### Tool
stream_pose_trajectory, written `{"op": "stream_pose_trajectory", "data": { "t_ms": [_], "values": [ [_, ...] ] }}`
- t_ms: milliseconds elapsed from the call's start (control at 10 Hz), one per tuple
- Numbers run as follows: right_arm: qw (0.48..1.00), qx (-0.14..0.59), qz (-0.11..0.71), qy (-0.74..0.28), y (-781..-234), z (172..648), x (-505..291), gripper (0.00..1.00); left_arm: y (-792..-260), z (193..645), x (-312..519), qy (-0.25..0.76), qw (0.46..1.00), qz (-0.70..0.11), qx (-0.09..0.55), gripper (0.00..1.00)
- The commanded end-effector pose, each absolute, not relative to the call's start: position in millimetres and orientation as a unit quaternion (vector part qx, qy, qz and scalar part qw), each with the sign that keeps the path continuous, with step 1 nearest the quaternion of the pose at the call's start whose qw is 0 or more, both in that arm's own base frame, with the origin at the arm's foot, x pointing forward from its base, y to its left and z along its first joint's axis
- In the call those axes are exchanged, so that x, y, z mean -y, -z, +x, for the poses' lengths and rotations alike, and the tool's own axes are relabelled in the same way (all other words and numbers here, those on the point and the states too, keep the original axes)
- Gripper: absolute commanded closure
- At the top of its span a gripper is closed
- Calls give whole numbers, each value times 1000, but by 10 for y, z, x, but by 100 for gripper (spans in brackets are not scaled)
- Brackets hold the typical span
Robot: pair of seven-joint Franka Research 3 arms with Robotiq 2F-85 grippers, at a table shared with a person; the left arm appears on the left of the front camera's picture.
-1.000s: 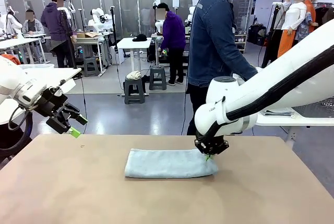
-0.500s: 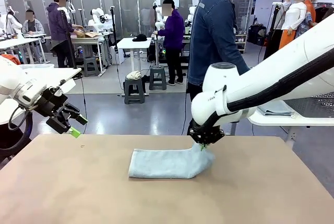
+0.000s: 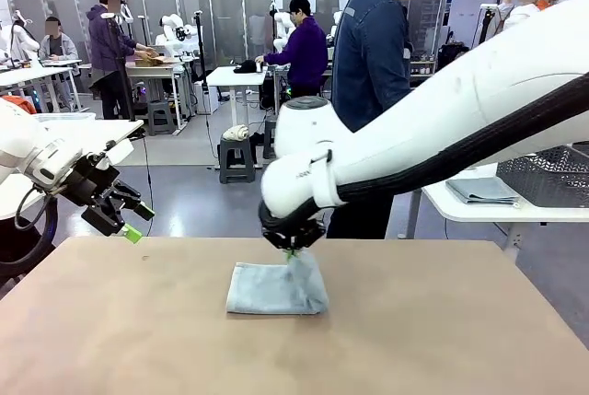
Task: Fold the towels and place them in the basket.
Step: When a person lays out a Towel with hook on the table, fold it in half twice.
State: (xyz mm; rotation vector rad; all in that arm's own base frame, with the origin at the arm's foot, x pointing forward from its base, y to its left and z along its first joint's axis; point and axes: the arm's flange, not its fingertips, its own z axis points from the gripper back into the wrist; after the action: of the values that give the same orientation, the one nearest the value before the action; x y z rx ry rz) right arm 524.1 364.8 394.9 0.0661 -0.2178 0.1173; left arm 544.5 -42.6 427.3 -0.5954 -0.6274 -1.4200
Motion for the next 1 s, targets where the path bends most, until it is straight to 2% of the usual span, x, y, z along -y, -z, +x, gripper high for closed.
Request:
{"op": "stream_pose_trajectory", "data": {
  "t_ms": [0,200,600,900],
  "values": [
    [992,119,17,-23,-4043,5306,-3962,100,-4291,5431,426,629,677,-260,280,0],
    [990,139,24,-8,-4000,5363,-4118,100,-4291,5431,426,629,677,-260,280,0],
    [990,117,80,12,-3748,5471,-4324,100,-4291,5431,426,629,677,-260,280,0],
    [988,124,91,22,-3678,5496,-4368,100,-4291,5431,426,629,677,-260,280,0]
  ]
}}
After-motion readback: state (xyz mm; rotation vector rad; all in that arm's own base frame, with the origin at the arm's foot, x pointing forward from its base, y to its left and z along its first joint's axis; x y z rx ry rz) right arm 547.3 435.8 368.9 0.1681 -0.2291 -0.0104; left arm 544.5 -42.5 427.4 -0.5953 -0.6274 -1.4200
